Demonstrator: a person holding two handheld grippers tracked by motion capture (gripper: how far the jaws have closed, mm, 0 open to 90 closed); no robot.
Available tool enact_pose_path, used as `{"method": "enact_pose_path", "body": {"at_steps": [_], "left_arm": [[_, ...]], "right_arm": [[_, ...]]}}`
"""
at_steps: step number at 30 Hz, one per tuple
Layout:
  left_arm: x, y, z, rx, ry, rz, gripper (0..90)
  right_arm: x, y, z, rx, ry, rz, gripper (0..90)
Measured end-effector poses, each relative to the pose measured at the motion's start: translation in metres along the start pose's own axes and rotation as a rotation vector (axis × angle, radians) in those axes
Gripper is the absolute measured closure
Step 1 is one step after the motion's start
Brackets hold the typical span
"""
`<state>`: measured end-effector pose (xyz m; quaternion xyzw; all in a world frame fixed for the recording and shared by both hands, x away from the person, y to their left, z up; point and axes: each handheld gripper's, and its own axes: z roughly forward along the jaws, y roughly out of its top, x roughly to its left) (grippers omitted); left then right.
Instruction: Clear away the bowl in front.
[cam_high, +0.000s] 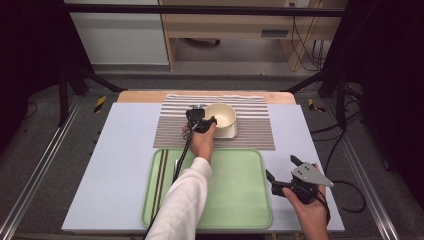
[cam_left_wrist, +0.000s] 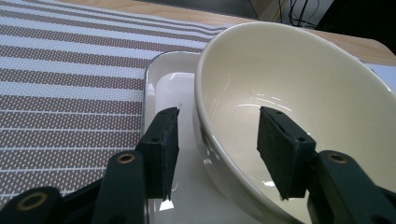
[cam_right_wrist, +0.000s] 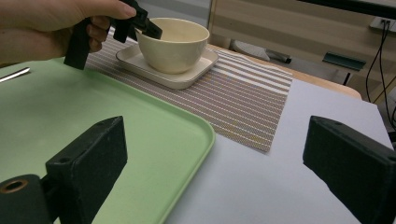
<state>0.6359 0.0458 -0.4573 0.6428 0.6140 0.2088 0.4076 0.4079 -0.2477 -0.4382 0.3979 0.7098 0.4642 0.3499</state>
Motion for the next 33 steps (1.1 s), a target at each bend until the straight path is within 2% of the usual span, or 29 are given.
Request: {"method": "enact_pose_path", "body": {"at_steps": [8,12,19,23,33], "left_arm": [[0.0009,0.0007,0.0014,-0.014,-0.009,-0.017,63.0],[0.0018,0.0029,-0.0001,-0.030,0.009,-0.012,69.8],[0.0038,0.0043,-0.0002,-0.041,0.012,-0.002,80.9],[0.0038,0.0052,0.0004,-0.037,0.008,0.025,82.3],[0.0062,0.0089,-0.0008,-0.019,0.002,0.009,82.4]], "right_arm": [[-0.0002,0.0000,-0.0001,0.002,0.006,0.001,7.0],[-0.0004,-0.0001,0.0001,0.002,0.006,-0.002,7.0],[0.0000,-0.0001,0.0001,0.004,0.003,-0.001,7.0],[-0.0002,-0.0002,0.0003,0.005,0.005,0.000,7.0],[-0.0005,-0.0005,0.0010,0.006,0.003,-0.002,7.0]]}}
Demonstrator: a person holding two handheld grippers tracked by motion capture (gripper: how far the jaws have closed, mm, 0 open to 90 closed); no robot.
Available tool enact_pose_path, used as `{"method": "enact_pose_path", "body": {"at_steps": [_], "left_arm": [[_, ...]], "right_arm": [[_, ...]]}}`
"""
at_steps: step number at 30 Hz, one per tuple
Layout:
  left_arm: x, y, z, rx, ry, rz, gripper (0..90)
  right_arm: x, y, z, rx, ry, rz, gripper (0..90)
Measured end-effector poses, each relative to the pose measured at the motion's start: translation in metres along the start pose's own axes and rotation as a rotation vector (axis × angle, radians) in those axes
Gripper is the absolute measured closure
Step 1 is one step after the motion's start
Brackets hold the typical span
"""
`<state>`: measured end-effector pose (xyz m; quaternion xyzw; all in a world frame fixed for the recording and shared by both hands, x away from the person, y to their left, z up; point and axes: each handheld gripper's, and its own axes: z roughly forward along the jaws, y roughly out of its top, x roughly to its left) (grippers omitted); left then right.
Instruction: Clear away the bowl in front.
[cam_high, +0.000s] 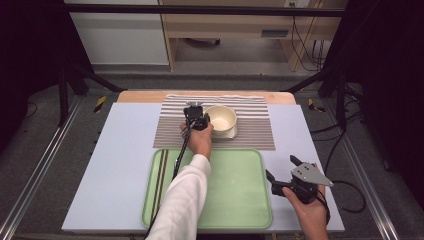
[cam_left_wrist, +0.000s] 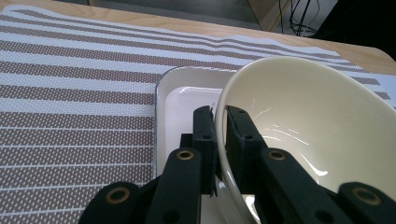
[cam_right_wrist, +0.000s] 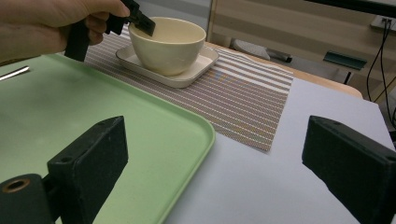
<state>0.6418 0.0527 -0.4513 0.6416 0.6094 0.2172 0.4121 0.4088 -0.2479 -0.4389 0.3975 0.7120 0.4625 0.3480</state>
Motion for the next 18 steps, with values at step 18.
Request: {"method": "enact_pose_path", "body": {"at_steps": [18], "left_arm": [[0.002,0.010,-0.013,-0.026,-0.008,-0.007,82.3]], "right_arm": [[0.000,0.000,0.000,0.000,-0.001,0.000,7.0]]}}
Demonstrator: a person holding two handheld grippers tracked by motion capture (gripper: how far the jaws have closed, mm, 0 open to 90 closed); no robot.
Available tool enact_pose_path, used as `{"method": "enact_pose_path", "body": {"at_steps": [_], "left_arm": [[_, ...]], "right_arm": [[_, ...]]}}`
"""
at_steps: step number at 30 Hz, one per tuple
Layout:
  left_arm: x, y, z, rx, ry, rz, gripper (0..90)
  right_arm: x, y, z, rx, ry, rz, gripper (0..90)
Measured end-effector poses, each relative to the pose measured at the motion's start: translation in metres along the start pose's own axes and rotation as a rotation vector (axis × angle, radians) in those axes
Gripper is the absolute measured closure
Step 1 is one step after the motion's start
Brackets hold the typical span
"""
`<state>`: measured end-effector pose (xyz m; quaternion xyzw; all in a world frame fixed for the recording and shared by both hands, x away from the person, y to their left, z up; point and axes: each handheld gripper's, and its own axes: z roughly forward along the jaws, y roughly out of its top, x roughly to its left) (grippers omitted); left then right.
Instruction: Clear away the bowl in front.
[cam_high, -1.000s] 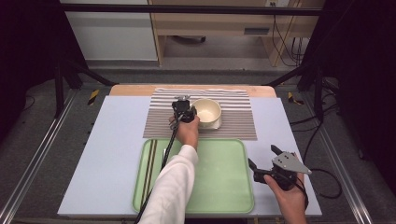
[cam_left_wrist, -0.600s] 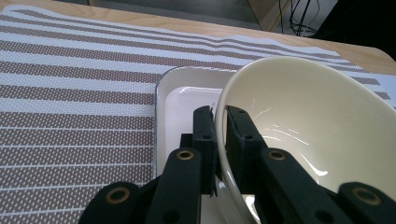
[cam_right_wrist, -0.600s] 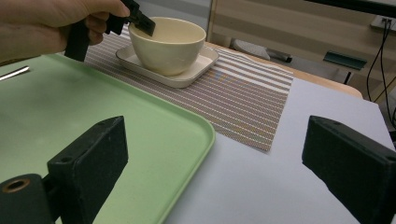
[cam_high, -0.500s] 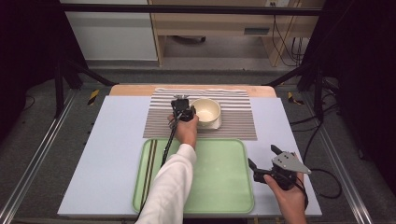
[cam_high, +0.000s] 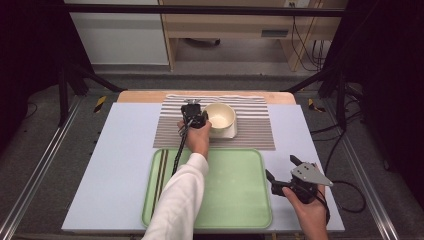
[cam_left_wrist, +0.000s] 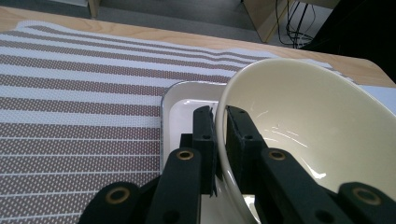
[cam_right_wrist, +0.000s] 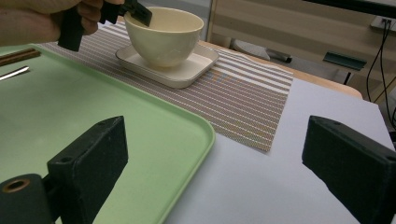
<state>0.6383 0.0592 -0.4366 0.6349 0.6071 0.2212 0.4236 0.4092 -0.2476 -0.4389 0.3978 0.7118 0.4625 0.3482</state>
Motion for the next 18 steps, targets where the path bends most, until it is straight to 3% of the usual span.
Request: {"method": "enact_pose_path", "body": {"at_steps": [13,18], "left_arm": [[-0.011,0.010,-0.033,-0.039,-0.046,0.069,82.3],[-0.009,0.007,-0.047,-0.035,-0.088,0.054,82.3]], "right_arm": [[0.001,0.000,0.000,0.001,-0.007,-0.007,7.0],[0.002,0.001,0.000,0.004,-0.008,-0.011,7.0]]}}
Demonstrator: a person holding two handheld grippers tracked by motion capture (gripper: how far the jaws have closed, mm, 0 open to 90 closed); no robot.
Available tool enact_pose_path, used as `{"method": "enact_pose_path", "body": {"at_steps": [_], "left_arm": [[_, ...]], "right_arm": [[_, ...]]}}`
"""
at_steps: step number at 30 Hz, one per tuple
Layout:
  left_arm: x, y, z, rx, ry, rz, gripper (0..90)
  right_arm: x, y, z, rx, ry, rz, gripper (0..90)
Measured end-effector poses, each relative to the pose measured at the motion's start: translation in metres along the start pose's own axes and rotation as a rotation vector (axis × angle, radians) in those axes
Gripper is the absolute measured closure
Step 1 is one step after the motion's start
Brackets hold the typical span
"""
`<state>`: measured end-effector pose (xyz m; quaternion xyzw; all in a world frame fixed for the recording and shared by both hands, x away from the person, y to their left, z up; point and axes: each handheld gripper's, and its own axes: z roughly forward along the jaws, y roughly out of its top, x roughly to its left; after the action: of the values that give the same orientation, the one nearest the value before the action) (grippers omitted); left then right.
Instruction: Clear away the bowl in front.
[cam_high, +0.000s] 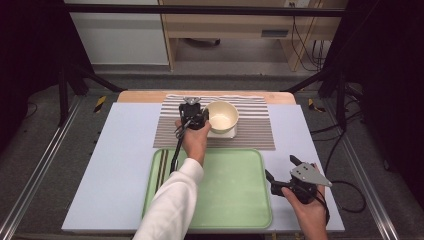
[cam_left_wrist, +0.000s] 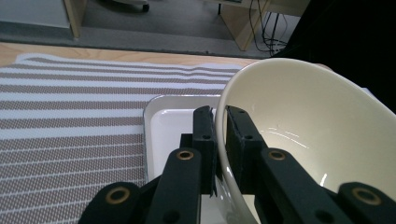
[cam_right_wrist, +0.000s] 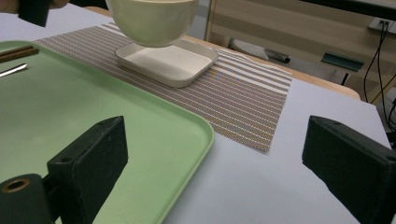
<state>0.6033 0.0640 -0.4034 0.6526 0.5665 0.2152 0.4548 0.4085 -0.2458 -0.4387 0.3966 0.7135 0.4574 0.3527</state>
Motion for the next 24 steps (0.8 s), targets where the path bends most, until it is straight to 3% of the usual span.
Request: {"method": "enact_pose_path", "body": {"at_steps": [2,10,24], "left_arm": [[0.001,-0.003,-0.005,0.003,-0.011,-0.009,82.3],[0.008,-0.013,-0.033,-0.012,-0.036,0.031,82.3],[0.012,-0.027,-0.076,-0.016,-0.070,0.045,82.3]], "right_arm": [[0.000,0.000,0.000,-0.002,0.000,0.000,7.0],[0.002,0.001,0.000,0.002,-0.006,-0.006,6.9],[0.002,0.000,0.001,0.007,-0.013,-0.001,6.9]]}}
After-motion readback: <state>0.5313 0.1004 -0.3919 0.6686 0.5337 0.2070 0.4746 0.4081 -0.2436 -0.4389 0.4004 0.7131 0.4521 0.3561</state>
